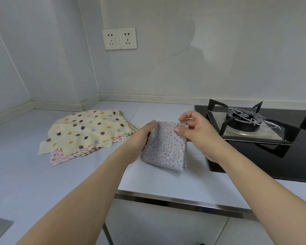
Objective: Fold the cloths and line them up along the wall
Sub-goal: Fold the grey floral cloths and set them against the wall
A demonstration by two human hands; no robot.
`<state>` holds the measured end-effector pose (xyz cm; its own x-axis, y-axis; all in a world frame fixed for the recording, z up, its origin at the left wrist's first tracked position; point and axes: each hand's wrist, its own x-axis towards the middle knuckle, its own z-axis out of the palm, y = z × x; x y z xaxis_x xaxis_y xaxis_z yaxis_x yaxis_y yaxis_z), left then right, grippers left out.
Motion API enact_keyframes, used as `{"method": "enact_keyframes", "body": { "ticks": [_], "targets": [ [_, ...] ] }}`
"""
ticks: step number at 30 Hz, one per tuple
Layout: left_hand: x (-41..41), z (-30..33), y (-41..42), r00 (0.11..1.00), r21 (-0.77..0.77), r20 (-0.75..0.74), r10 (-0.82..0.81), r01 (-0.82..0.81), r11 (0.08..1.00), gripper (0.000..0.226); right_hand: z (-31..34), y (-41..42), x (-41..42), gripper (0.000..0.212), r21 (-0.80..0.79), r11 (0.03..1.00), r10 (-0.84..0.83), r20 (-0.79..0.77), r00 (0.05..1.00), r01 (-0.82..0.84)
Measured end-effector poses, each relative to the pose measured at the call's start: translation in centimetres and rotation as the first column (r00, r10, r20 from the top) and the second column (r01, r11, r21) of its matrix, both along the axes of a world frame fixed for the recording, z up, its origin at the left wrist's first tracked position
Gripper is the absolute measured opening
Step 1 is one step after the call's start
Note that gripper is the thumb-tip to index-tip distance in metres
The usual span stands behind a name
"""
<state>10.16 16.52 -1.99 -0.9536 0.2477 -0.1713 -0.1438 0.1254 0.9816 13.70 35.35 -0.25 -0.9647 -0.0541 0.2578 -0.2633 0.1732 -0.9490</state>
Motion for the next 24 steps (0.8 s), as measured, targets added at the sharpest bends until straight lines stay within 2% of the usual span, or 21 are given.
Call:
{"method": "enact_keyframes", "body": {
  "ticks": [2, 3, 5, 7, 10, 12, 14, 15, 19, 22, 24],
  "targets": [
    [-2.4, -0.5, 0.9, 0.999, 0.111, 0.0, -0.045, 0.044, 0.993, 0.064, 1.2, 0.5, -2.2, 0.025, -0.054, 0.999, 0.008, 0.003, 1.0, -0.007],
    [-3.6, -0.6, 1.5, 1.0, 0.166, -0.014, -0.022, 0.024, 0.986, 0.063, 1.8, 0.8, -3.4, 0.028, -0.099, 0.995, -0.017, 0.024, 1.0, 0.019],
    [-6.1, -0.1, 3.0, 0.987, 0.189, -0.092, 0.133, -0.114, 0.975, 0.047, 2.8, 1.7, -6.3, 0.035, -0.265, 0.956, -0.087, 0.14, 0.986, 0.122],
    [-7.8, 1.7, 4.9, 0.951, 0.185, -0.207, 0.229, -0.192, 0.964, 0.031, 4.1, 2.8, -8.7, 0.04, -0.403, 0.889, -0.072, 0.342, 0.937, 0.215],
    [-8.5, 6.5, 7.5, 0.915, 0.131, -0.299, 0.271, -0.242, 0.961, 0.03, 6.8, 3.7, -10.0, 0.031, -0.283, 0.916, -0.081, 0.565, 0.821, 0.285],
    [-8.5, 9.8, 9.1, 0.93, 0.1, -0.286, 0.232, -0.212, 0.972, 0.029, 9.0, 3.9, -10.0, 0.04, -0.116, 0.914, -0.239, 0.619, 0.748, 0.388],
    [-7.9, 12.9, 10.7, 0.946, 0.096, -0.252, 0.202, -0.184, 0.978, 0.03, 11.4, 4.3, -9.5, 0.047, 0.047, 0.872, -0.422, 0.575, 0.701, 0.486],
    [-7.5, 14.2, 11.4, 0.952, 0.083, -0.235, 0.194, -0.18, 0.98, 0.03, 12.7, 4.7, -9.0, 0.048, 0.077, 0.842, -0.487, 0.532, 0.692, 0.534],
    [-5.0, 19.3, 14.9, 0.976, 0.061, -0.144, 0.164, -0.157, 0.986, 0.023, 17.3, 7.9, -6.0, 0.024, 0.095, 0.765, -0.625, 0.35, 0.698, 0.637],
    [-4.1, 21.7, 18.5, 0.988, 0.04, -0.096, 0.122, -0.119, 0.992, 0.024, 19.9, 11.7, -3.9, 0.022, 0.119, 0.744, -0.662, 0.265, 0.702, 0.657],
    [-3.6, 22.6, 21.6, 0.991, 0.016, -0.096, 0.09, -0.089, 0.996, 0.021, 20.8, 14.8, -2.7, 0.021, 0.068, 0.728, -0.675, 0.246, 0.696, 0.682]
  ]
}}
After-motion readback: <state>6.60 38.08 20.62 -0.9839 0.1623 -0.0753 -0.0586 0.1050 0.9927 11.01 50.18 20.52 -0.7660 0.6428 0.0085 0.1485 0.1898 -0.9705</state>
